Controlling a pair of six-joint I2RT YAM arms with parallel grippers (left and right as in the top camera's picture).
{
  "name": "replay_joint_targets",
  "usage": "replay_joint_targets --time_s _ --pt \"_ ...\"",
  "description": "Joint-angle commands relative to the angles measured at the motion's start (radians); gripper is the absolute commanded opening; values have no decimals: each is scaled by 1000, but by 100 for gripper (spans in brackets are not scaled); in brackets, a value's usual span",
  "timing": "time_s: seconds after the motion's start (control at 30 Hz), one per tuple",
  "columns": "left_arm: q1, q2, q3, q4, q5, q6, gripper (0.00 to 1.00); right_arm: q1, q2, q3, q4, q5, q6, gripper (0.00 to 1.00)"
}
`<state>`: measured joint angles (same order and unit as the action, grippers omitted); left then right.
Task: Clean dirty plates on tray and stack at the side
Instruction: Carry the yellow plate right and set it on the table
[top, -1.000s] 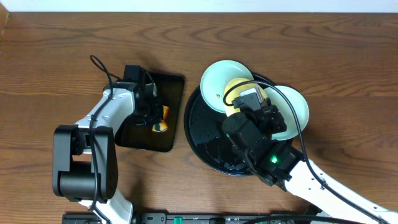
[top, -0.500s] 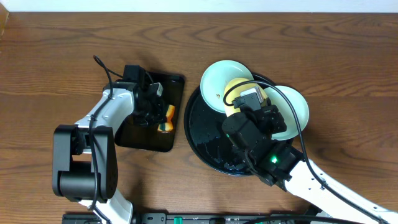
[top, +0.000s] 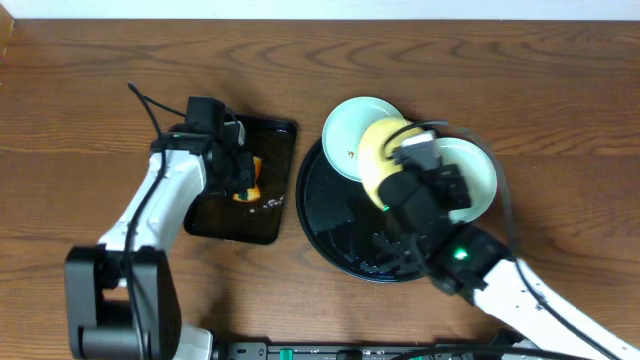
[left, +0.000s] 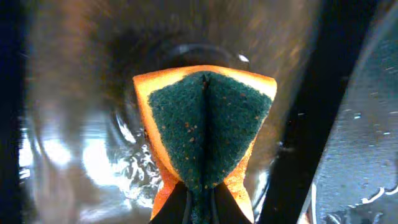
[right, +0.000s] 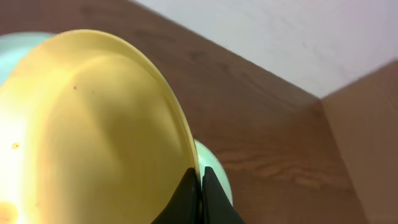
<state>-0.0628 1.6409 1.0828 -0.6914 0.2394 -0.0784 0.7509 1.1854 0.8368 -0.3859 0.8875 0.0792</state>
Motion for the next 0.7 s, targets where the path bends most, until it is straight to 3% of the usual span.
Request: replay_joint_targets --time_s 0.0,0.2,0.27,0.5,0.67 --pt "0 -51 28 -3 -25 -9 8 -106 -82 34 -32 -86 136 1" --pt "0 -59 28 -8 -24 -9 8 -392 -130 34 -221 -288 459 1" --pt "0 -59 28 -8 -24 -9 8 -498 -130 34 -260 -346 508 1" --pt "0 -59 28 -8 -24 -9 8 -913 -129 34 -180 -684 452 1" --pt "0 -59 28 -8 -24 -9 8 -1160 -91 34 -166 -711 447 1"
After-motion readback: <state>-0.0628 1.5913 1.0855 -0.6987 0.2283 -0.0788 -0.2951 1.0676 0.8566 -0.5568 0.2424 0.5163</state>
